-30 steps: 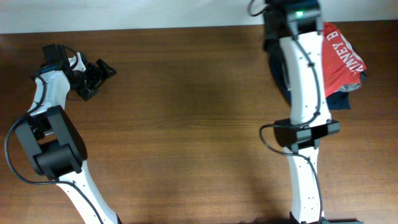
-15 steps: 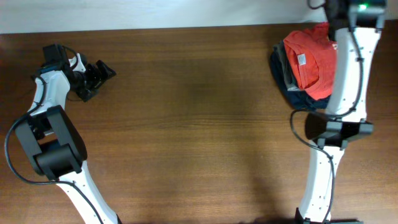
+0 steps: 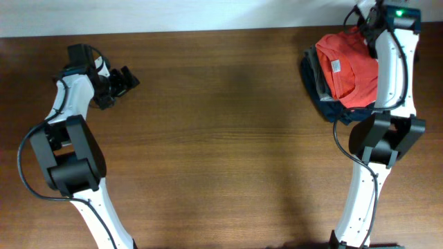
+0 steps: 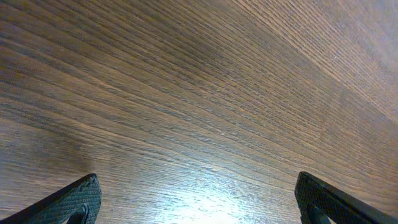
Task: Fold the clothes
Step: 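Carry the shirt right and place it on top of the clothes stack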
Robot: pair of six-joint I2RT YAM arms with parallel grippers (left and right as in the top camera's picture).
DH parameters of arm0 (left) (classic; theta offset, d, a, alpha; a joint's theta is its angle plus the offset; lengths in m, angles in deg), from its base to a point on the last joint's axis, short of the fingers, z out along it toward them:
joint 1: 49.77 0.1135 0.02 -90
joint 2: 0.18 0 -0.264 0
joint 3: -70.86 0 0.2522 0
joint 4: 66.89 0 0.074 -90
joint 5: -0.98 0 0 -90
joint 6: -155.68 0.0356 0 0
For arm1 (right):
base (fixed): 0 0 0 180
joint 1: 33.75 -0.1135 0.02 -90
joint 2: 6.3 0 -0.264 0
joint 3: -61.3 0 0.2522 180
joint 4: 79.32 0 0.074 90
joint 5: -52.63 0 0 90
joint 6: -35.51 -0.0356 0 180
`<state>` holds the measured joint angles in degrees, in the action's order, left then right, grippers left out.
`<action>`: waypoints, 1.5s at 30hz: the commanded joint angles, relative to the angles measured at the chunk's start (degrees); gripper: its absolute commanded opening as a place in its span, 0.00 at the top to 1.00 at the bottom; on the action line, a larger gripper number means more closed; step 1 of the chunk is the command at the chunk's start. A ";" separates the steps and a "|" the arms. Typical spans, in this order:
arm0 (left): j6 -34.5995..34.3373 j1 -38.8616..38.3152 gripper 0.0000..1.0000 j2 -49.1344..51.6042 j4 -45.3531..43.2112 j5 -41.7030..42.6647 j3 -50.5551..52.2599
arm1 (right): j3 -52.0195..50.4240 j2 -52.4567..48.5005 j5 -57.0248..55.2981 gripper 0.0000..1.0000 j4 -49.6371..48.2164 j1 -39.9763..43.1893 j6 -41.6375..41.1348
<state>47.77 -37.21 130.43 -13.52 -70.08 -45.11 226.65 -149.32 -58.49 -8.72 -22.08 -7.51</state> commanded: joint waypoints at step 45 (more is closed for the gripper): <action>0.87 -0.42 0.01 -2.21 -1.40 -7.87 -0.68 | -3.39 24.50 9.14 0.01 11.91 -43.21 -32.20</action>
<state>47.77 -37.98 130.43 -14.83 -77.32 -45.11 222.87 -125.72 -49.88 2.84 -63.00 -32.44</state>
